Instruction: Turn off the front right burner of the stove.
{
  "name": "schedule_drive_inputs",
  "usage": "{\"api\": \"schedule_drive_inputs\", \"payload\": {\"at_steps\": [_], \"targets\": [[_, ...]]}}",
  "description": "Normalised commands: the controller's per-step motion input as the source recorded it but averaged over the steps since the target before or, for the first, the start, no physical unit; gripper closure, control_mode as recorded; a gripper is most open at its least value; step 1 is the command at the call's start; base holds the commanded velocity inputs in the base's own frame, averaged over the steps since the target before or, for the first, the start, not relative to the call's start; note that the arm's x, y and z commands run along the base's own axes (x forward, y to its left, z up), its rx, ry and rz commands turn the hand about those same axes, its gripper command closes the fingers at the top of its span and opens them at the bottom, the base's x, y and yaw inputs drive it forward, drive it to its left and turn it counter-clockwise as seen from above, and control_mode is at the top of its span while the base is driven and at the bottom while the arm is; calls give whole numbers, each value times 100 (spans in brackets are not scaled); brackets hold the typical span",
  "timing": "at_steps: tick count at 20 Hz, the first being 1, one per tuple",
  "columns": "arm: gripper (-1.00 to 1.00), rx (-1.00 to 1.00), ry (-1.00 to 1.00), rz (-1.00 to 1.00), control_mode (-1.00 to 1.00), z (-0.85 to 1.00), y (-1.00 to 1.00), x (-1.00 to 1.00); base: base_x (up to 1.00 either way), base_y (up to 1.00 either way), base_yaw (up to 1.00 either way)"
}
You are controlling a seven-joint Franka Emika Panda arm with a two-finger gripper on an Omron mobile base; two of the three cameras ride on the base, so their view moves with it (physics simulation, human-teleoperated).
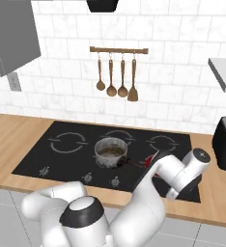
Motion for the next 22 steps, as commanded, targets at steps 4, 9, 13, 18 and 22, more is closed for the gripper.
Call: {"api": "schedule_drive_inputs", "payload": {"at_steps": [4, 9, 13, 18, 22], "targets": [[-100, -2, 6, 4, -100, -14, 0, 21, 0, 0, 0], [-100, -2, 5, 7, -100, -27, -8, 3, 0, 0, 0], [-100, -1, 0, 6, -100, -18, -6, 0, 0, 0, 0], [-100, 0, 0, 0, -100, 0, 0, -1, 0, 0, 0], [-100, 0, 0, 0, -100, 0, -1, -13, 0, 0, 0]]}}
